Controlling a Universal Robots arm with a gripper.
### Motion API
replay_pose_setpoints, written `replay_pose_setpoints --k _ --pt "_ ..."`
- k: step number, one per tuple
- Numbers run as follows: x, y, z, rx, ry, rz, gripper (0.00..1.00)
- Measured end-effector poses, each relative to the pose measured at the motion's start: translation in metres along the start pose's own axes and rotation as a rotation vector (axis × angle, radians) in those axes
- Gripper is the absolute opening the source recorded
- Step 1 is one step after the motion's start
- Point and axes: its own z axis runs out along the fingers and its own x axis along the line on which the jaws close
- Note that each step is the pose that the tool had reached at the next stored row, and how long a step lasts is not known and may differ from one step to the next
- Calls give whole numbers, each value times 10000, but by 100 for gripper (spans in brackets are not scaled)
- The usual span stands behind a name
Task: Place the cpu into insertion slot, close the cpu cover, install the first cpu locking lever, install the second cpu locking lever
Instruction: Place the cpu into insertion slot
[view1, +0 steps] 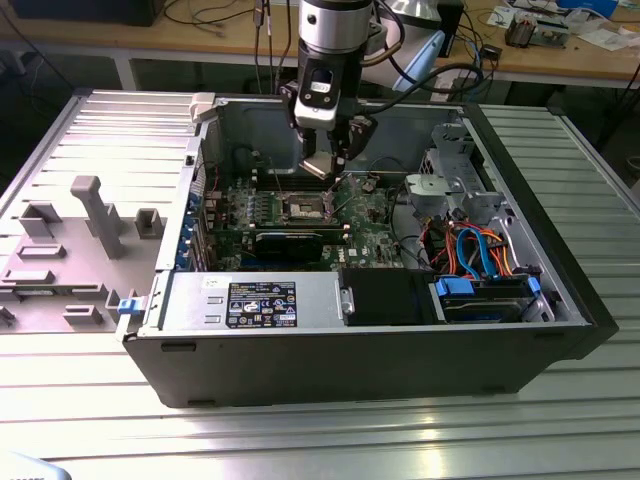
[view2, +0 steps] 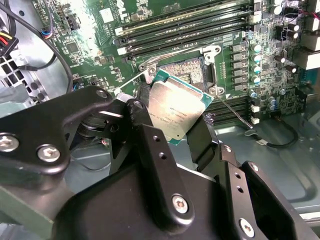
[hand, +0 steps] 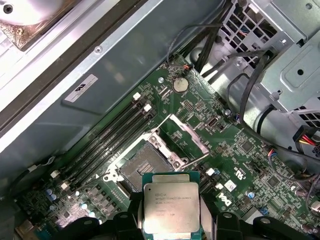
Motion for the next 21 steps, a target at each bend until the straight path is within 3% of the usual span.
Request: replay_pose_setpoints --k 21 --pt "0 -1 3 -2 -7 186 55"
